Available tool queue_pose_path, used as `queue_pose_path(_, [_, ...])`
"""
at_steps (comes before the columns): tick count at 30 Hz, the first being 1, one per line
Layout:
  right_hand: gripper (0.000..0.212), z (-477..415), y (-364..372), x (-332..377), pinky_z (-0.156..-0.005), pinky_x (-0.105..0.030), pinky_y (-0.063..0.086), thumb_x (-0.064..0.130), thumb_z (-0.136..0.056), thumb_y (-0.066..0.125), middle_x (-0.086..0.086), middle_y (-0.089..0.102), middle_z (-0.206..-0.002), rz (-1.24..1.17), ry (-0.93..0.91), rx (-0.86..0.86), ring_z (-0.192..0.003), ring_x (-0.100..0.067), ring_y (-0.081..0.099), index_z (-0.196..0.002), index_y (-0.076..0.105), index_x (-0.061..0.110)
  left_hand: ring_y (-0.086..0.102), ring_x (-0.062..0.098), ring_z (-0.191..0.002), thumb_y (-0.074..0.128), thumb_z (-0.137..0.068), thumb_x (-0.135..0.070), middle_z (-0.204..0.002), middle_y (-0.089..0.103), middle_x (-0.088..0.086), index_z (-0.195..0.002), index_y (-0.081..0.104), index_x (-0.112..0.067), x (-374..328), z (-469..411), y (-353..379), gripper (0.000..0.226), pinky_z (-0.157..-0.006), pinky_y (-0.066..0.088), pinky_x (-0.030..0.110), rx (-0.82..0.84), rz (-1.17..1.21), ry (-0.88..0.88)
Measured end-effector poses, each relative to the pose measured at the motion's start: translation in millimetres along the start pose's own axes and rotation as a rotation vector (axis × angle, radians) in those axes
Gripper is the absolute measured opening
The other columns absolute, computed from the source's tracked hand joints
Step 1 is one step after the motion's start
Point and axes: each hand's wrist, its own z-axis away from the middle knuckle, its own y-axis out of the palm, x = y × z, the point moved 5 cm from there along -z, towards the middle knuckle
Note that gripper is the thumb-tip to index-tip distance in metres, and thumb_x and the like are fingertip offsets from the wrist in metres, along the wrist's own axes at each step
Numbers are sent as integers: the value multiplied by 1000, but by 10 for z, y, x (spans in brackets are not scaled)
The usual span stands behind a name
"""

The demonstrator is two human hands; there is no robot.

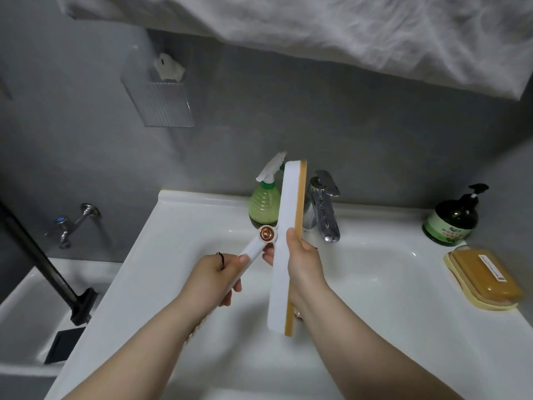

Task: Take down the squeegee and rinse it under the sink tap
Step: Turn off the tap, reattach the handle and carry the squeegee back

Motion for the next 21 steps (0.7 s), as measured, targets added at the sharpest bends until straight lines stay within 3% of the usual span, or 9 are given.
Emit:
queue_pose_path(3, [35, 12, 83, -17, -77, -33, 50, 27, -94, 39, -4, 64, -65, -76, -3, -68, -71, -23, 62, -69, 60, 19, 49, 4, -36, 50, -89, -32, -42, 62, -11, -61, 62, -21, -41, -22, -67, 33, -46, 40, 21, -50, -26, 22])
queue_pose_path(5, [34, 12, 136, -48, -68, -30, 48, 28, -94, 38, -3, 63, -63, -113, 6, -95, -66, -21, 61, -70, 60, 19, 51, 8, -48, 50, -89, -33, -49, 62, -6, -57, 63, -20, -41, -24, -88, 38, -54, 41, 24, -92, -34, 33])
queue_pose_path(10, [32, 63, 322, -171, -49, -22, 47, 30, -95, 37, -1, 63, -70, -229, 105, -141, -61, -14, 61, -73, 59, 21, 46, 18, -57, 51, -90, -29, -61, 51, 6, -64, 58, -11, 37, 3, -74, 32, -51, 34, 24, -144, 68, 35])
queue_pose_path(13, [33, 96, 394, -201, -53, -25, 44, 30, -94, 37, -3, 58, -68, -218, 119, -190, -61, -19, 56, -70, 56, 19, 45, 2, -38, 51, -91, -25, -41, 52, -10, -58, 57, -11, 106, 8, -39, 37, -39, 35, 9, -142, 151, 6])
queue_pose_path(15, [34, 102, 432, -224, -55, -26, 44, 29, -94, 37, -4, 57, -67, -207, 125, -204, -61, -20, 54, -69, 56, 18, 44, 0, -32, 51, -91, -23, -33, 51, -12, -53, 54, -12, 136, 5, -53, 40, -34, 32, 5, -118, 145, -1])
queue_pose_path(19, [31, 95, 539, -265, -56, -27, 44, 31, -93, 36, -2, 59, -70, -156, 183, -139, -63, -19, 55, -74, 56, 18, 51, -3, -33, 61, -86, -16, -35, 58, -15, -56, 59, -18, 162, -40, -176, 30, -35, 39, 7, 2, 115, -21])
queue_pose_path(21, [24, 76, 598, -269, -58, -28, 43, 32, -94, 36, 0, 58, -77, -100, 182, -116, -69, -17, 56, -88, 52, 15, 48, -1, -32, 63, -84, -14, -33, 55, -12, -52, 56, -19, 149, -100, -323, 33, -35, 37, 7, 47, 30, -11])
